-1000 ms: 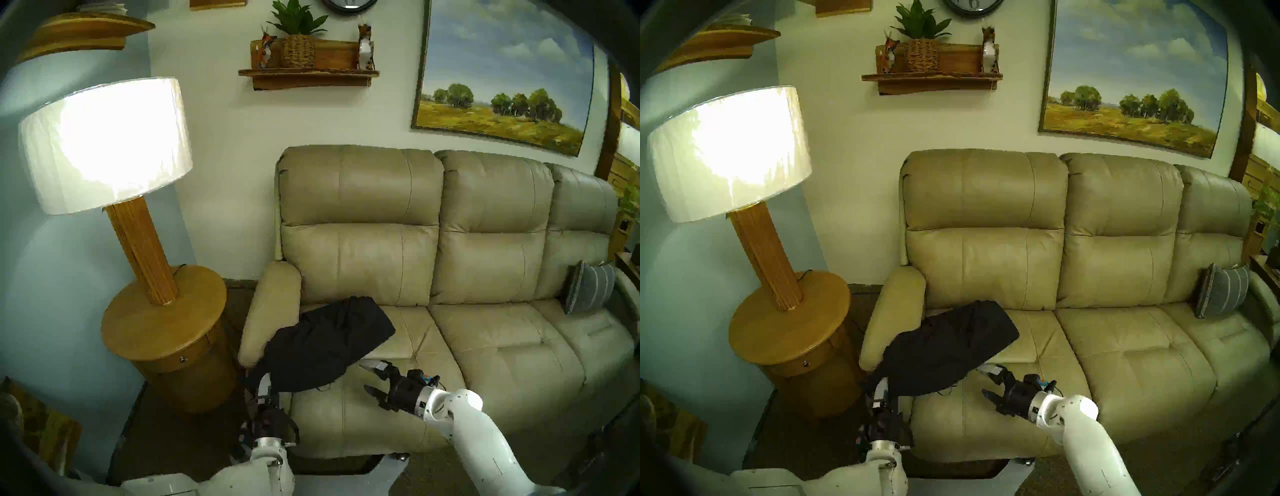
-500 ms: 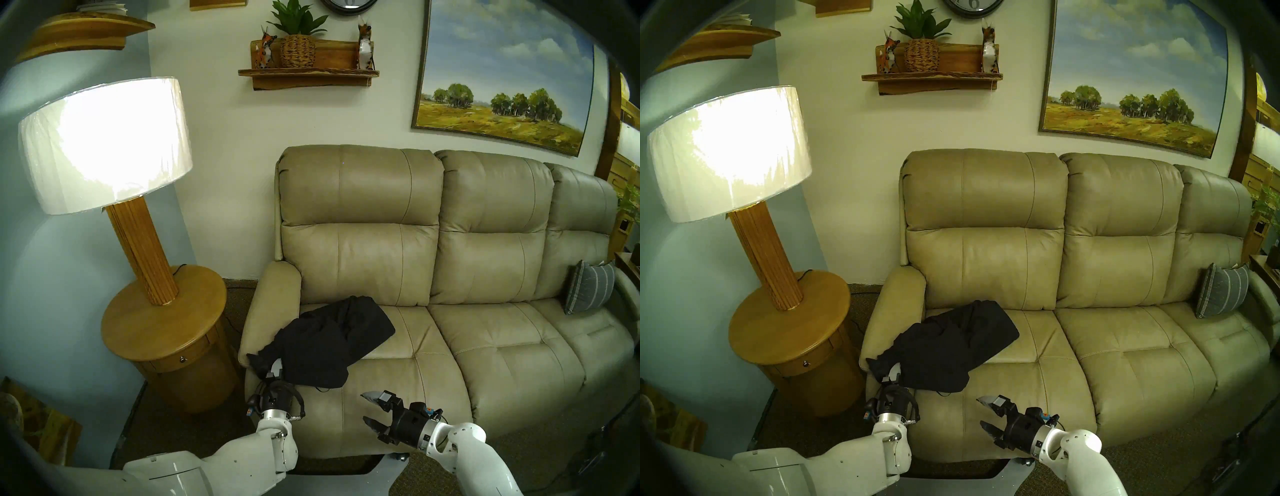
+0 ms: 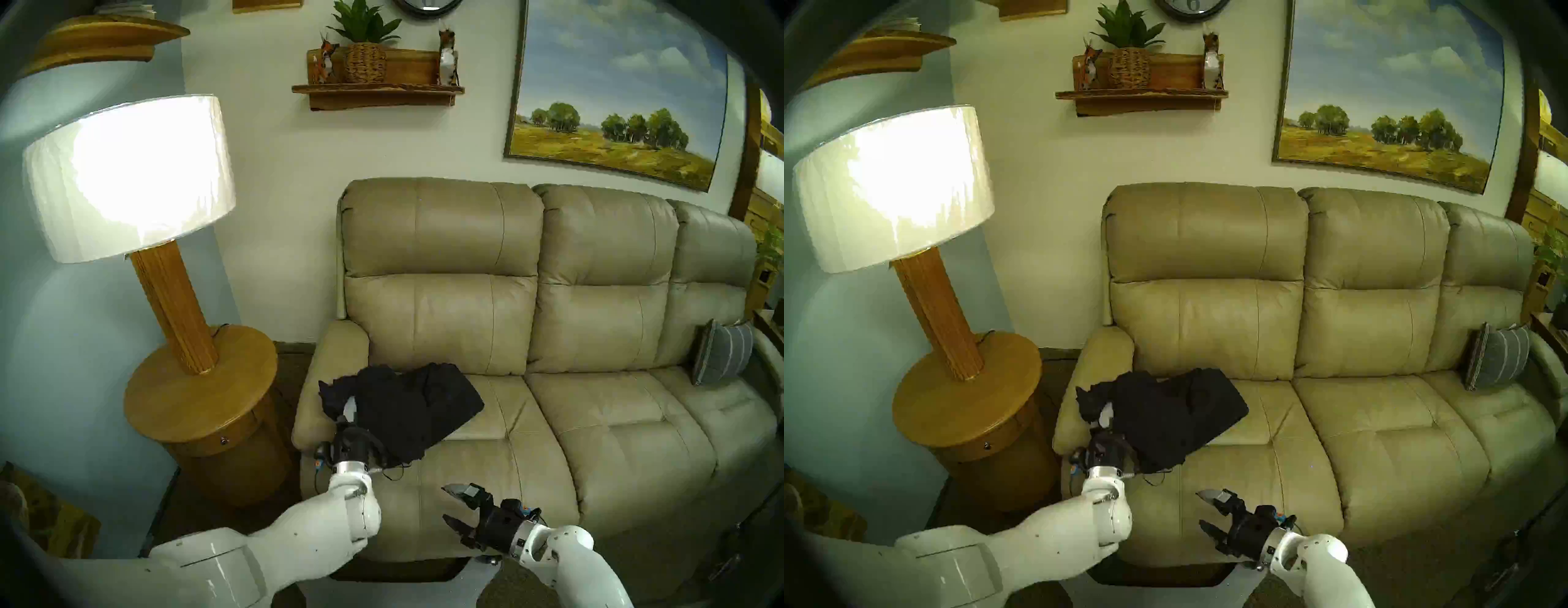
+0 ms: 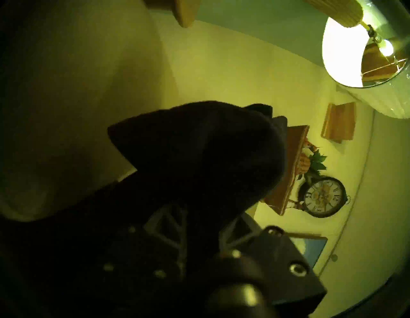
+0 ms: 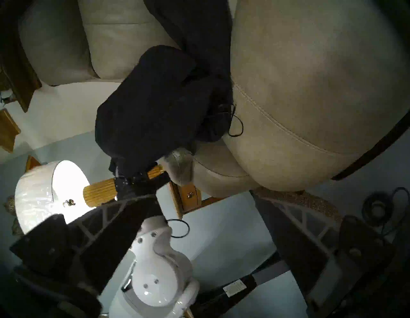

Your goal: Drape jacket on sofa arm

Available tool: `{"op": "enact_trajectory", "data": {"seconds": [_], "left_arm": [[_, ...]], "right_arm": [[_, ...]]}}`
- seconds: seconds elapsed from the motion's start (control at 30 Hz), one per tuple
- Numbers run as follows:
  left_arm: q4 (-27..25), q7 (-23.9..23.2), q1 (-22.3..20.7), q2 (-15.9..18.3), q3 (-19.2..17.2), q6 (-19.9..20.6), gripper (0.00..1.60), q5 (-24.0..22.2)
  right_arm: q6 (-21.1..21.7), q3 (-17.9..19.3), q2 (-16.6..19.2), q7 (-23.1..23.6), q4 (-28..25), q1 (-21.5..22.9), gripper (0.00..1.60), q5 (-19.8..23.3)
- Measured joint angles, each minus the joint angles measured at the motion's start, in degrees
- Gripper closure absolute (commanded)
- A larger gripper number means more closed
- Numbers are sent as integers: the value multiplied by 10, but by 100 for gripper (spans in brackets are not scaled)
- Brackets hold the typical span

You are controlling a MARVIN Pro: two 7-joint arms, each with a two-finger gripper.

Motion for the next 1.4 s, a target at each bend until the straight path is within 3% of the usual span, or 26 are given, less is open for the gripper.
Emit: {"op": "enact_trajectory", "data": {"seconds": [0.4, 0.67, 0.9, 1.0, 1.03, 1.07, 1.13, 1.4], "left_arm": [[25, 61, -48, 53, -114, -25, 160, -40], [78, 117, -53, 83, -194, -28, 160, -40], [142, 152, -50, 80, -259, -15, 160, -40], [174, 160, -51, 70, -270, 0, 90, -40], [182, 163, -51, 66, -272, 6, 83, -40], [189, 165, -52, 62, -274, 12, 31, -40], [199, 168, -54, 57, -275, 22, 0, -40], [226, 164, -54, 32, -274, 55, 0, -41]], "right_arm": [[-7, -3, -2, -2, 35, 1, 0, -2], [-13, -4, -2, -3, 63, 2, 0, -2], [-17, -13, -3, -1, 91, 13, 0, -9], [-18, -20, -4, 1, 99, 17, 0, -16], [-19, -21, -4, 2, 101, 18, 0, -18], [-19, -23, -4, 3, 102, 20, 0, -20], [-19, -25, -5, 5, 104, 21, 0, -23], [-23, -29, -7, 14, 119, 33, 0, -35]]}}
